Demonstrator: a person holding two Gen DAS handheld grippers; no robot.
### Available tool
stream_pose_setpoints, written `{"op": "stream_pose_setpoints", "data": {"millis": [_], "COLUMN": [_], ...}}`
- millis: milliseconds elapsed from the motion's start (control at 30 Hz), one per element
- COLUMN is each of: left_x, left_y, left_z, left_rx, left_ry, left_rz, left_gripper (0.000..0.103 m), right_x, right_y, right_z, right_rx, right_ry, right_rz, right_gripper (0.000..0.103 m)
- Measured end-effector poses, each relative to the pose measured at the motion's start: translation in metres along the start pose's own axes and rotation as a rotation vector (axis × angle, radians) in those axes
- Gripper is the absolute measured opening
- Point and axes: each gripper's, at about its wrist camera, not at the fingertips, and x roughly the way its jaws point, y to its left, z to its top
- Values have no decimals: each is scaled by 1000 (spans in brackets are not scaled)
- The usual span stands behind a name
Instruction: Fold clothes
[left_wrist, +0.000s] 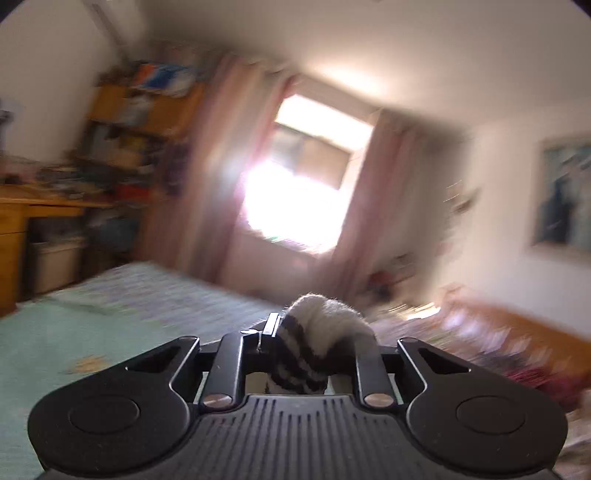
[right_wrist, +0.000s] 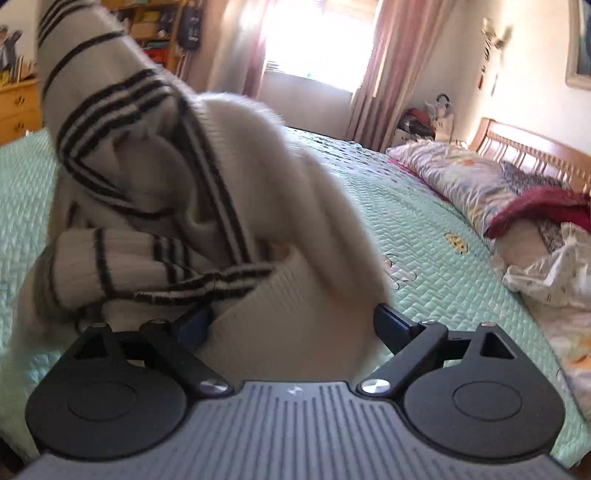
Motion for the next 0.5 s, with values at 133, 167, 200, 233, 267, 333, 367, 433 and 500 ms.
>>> {"op": "stream_pose_setpoints", "data": {"millis": [133,167,200,233,267,333,367,433,500], "left_x": [25,26,25,24,20,11,5,-7,-18], "left_y": [35,45,57,68,83,112,125,141,147], "left_z": [-69,-87,-101,-114,-126,-142,-148,-153,-146], "left_rx": [-12,-23,-41,-61,-85,-135,-157,-168,-146], "left_ry": [225,262,295,330,363,413,428,438,425], "left_rz": [104,129,155,179,204,253,271,285,289], "left_gripper": [27,30,32,39,43,43,45,48,59], "right_x": [-18,-23,-26,-27,-26,-27,-27,-22,-11], "right_y": [13,21,26,32,38,48,53,61,65], "right_z": [-1,-2,-4,-5,-7,-6,-5,-3,-2], "right_rx": [65,68,69,70,68,69,70,66,51], "right_ry": [-33,-42,-43,-40,-31,-16,-9,1,19], "right_rz": [97,121,142,163,181,196,202,192,156], "right_gripper": [93,93,94,94,94,94,94,94,94]}}
